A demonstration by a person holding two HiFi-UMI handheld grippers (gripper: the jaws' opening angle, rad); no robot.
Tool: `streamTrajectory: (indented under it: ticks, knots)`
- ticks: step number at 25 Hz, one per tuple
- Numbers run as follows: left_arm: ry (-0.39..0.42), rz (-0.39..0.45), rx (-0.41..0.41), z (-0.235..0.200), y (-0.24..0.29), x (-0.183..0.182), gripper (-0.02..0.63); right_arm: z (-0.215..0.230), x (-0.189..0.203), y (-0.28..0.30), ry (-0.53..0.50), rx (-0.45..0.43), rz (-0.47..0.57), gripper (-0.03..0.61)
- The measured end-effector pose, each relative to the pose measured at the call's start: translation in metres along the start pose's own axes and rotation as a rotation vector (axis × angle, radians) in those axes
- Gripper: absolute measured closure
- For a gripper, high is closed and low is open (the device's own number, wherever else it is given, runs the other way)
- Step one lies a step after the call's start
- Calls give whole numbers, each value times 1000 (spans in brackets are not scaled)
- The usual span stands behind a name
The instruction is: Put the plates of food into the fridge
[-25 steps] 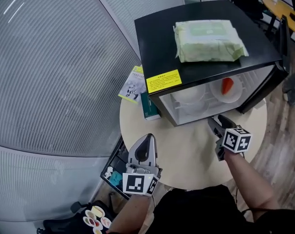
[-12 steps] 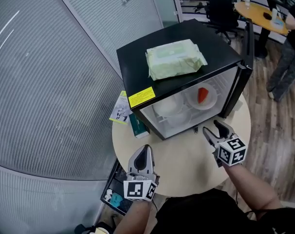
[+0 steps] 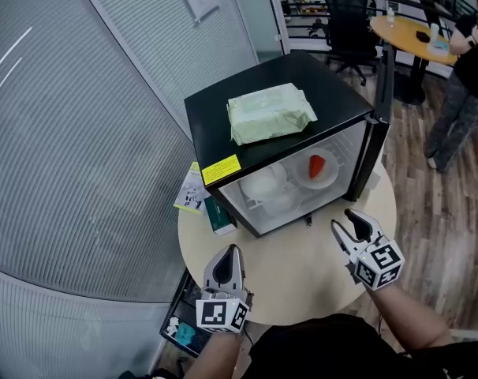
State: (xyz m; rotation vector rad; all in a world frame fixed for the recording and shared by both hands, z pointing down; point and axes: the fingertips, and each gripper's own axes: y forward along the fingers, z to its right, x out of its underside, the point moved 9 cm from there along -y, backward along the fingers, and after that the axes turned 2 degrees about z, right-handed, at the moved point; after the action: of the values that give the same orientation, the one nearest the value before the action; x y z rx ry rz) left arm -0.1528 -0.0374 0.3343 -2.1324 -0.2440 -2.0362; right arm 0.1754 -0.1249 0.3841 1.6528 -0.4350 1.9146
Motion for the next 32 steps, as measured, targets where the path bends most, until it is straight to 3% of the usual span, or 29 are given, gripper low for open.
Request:
streamTrajectory:
  ticks: [3,7,13,32]
  knots:
    - [0,9,-9,2,-1,2,611,8,-2,-11,-9,26,9,506]
    - [4,26,-35,1,1,-5,611,21,-3,-16,-1,46,17,549]
    - [-4,38,-44,6,2,-10,611,33,-13,-20,-44,75,22,569]
    - [57,18,-119,0,-5,-5,611,37,-17,-6,-65,11,-25,572]
